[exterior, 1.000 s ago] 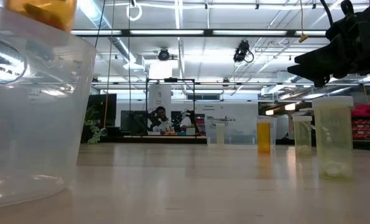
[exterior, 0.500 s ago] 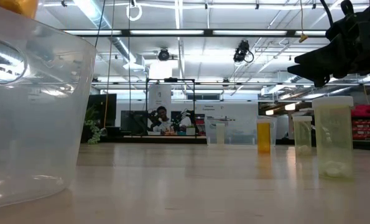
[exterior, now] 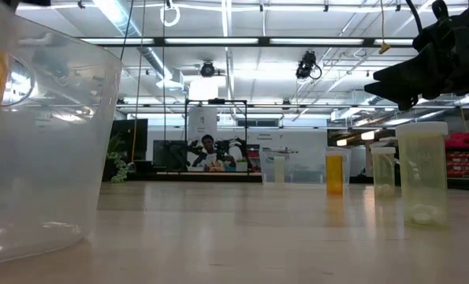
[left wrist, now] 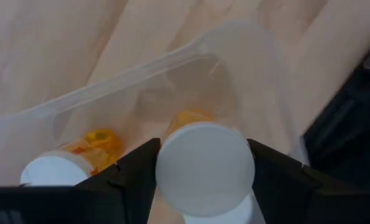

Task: Pick and place medicine bottles into bin by pill shape (circle, oval)
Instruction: Put the orange capsule bottle into the bottom transparent bin

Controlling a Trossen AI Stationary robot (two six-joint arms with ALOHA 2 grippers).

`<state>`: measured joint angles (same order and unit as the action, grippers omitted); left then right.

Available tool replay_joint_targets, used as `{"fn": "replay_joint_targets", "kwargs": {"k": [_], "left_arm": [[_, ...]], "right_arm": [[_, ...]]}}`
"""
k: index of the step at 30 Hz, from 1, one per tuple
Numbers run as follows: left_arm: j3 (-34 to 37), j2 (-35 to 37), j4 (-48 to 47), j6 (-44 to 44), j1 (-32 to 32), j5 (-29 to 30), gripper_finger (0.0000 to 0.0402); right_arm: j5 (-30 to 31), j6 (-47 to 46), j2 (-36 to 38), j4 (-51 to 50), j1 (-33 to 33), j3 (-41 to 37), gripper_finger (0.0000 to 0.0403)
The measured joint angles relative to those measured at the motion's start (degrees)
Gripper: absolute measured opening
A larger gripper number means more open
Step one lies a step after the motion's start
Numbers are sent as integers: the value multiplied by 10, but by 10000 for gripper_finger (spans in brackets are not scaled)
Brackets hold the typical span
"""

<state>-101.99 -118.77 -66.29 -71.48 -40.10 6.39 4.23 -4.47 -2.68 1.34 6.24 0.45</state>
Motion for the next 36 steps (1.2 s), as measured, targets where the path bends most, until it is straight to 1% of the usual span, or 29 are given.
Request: {"fn": "replay_joint_targets", "kwargs": {"k": [6,8,12,14,22,27,30,33,36], "left_arm": [[36,0,9,-3,1,0,218],[40,0,16,-1,1,0,221],[42,0,20,1,2,0,242],[42,0,24,1,2,0,246],[42,0,35,1,2,7,233],[42,0,31,2,5,13,261],[42,1,31,7,9,5,278],[41,4,30,18,14,-6,286],[41,15,24,39,17,-7,286]], "right_arm": [[0,0,0,0,0,0,237],[0,0,0,0,0,0,237],[0,0,0,0,0,0,237],[0,0,0,0,0,0,237],[0,0,0,0,0,0,237],[0,0,0,0,0,0,237],[0,0,0,0,0,0,237],[0,0,0,0,0,0,237],[0,0,0,0,0,0,237]]}}
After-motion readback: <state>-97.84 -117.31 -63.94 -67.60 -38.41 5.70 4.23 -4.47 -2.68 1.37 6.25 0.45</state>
